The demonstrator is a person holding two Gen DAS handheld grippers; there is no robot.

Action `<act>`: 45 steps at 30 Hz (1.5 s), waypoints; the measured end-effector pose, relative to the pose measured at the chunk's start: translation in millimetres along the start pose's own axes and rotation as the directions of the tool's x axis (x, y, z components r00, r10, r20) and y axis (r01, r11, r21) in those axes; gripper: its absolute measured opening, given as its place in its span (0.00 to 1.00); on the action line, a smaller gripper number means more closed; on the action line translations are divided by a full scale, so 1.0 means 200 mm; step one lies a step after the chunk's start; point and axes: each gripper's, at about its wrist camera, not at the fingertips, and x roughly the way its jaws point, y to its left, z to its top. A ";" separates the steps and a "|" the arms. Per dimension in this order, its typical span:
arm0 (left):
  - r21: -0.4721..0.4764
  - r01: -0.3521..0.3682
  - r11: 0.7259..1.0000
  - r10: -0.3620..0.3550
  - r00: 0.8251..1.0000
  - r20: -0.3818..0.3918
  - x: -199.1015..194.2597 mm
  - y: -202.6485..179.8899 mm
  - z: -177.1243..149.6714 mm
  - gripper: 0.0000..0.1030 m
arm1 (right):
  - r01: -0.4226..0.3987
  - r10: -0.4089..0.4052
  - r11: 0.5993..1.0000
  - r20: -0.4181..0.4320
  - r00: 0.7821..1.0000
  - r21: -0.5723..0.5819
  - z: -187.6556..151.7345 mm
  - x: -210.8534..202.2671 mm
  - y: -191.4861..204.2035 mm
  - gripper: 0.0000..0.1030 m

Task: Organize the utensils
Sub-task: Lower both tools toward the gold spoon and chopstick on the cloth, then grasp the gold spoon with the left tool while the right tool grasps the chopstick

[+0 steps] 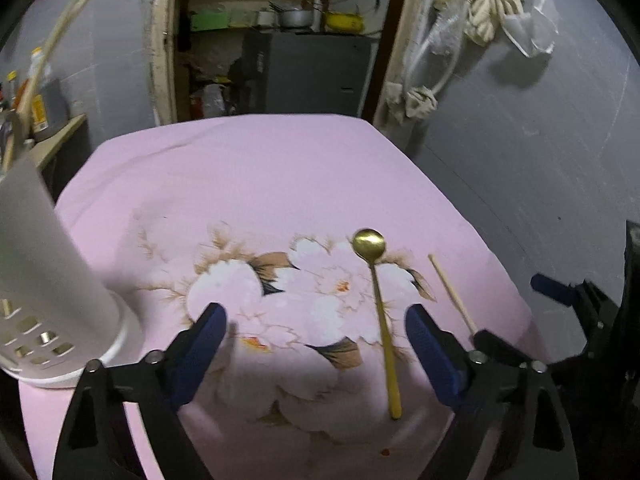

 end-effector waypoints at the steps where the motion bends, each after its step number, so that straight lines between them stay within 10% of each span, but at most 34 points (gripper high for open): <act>1: 0.011 0.007 1.000 -0.007 1.000 -0.008 0.01 -0.01 0.00 0.77 | 0.002 -0.002 1.000 0.001 1.000 0.007 0.00 0.00 -0.01 0.98; 9: 0.109 0.066 0.992 -0.056 0.994 -0.098 0.11 -0.15 0.01 0.33 | 0.013 -0.013 1.000 0.008 1.000 0.003 -0.02 -0.01 -0.04 0.97; 20: 0.115 0.003 0.993 0.011 0.992 -0.123 0.16 -0.20 0.01 0.06 | -0.007 0.008 0.998 0.007 1.000 -0.059 -0.03 -0.04 0.00 0.80; 41: 0.018 0.029 0.999 -0.025 0.982 -0.187 0.10 -0.10 0.00 0.07 | -0.236 0.238 0.970 -0.040 0.970 0.056 0.09 0.16 -0.07 0.36; 45: 0.040 0.019 0.999 -0.010 0.976 -0.216 0.15 -0.11 0.05 0.29 | -0.263 0.267 0.963 -0.075 0.961 0.064 0.11 0.22 -0.05 0.35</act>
